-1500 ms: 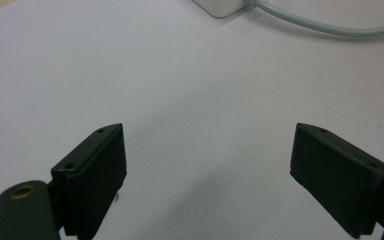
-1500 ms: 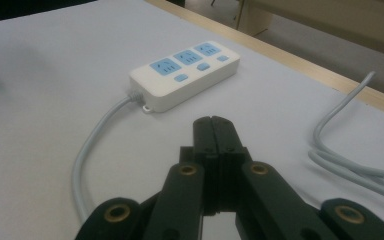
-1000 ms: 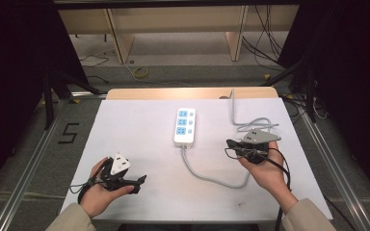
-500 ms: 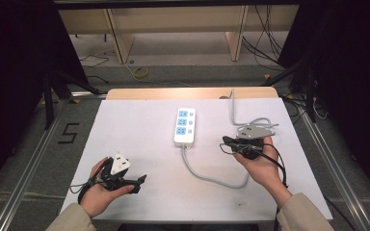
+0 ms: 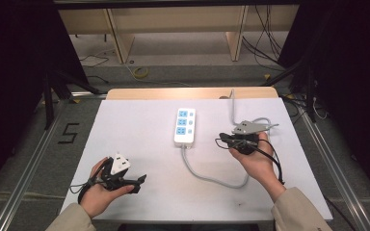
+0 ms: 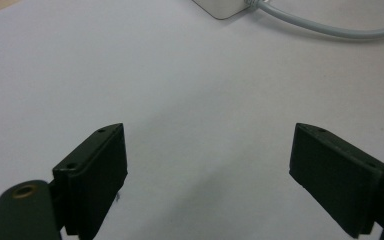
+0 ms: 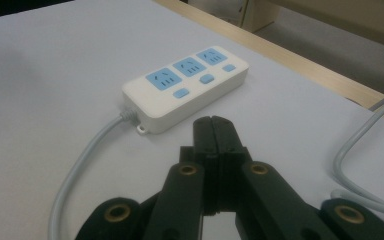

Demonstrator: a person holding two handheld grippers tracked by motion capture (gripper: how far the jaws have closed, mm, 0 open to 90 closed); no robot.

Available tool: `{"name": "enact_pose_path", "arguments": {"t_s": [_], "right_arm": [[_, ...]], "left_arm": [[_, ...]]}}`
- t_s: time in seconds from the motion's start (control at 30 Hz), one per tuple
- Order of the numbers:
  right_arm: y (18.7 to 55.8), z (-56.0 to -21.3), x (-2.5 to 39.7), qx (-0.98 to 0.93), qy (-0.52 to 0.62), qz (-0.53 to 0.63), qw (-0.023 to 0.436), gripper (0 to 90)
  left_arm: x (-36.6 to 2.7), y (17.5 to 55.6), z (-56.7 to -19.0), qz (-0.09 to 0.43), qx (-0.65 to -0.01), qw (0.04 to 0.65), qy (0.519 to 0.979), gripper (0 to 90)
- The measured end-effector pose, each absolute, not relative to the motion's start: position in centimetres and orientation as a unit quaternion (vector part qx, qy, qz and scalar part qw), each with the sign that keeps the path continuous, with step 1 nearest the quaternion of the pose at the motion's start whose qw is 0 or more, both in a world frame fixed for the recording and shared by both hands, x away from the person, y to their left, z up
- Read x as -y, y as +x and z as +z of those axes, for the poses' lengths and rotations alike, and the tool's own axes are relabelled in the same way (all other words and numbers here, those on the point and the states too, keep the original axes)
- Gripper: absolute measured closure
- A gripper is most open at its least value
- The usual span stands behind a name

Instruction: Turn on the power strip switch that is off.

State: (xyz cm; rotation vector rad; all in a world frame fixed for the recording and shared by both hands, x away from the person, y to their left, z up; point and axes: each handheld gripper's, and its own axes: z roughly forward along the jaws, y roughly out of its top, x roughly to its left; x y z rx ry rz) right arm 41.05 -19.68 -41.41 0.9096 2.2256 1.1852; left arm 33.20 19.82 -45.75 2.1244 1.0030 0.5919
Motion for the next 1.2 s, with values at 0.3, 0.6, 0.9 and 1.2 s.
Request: {"name": "enact_pose_path", "arguments": {"t_s": [0.3,0.6,0.9,1.2], "right_arm": [[42.0,-41.7,18.8,-0.813,0.327,0.424,0.228,90.0],[42.9,-42.1,18.2,-0.816,0.330,0.418,0.224,90.0],[43.7,-42.3,17.8,-0.817,0.335,0.414,0.222,90.0],[44.4,-42.4,17.1,-0.819,0.340,0.405,0.222,90.0]], "left_arm": [[-19.8,33.2,-45.8,0.228,-0.387,0.352,0.821,15.0],[-19.8,33.2,-45.8,0.228,-0.388,0.352,0.821,15.0],[-19.8,33.2,-45.7,0.229,-0.388,0.352,0.820,15.0],[-19.8,33.3,-45.8,0.227,-0.388,0.351,0.821,15.0]]}}
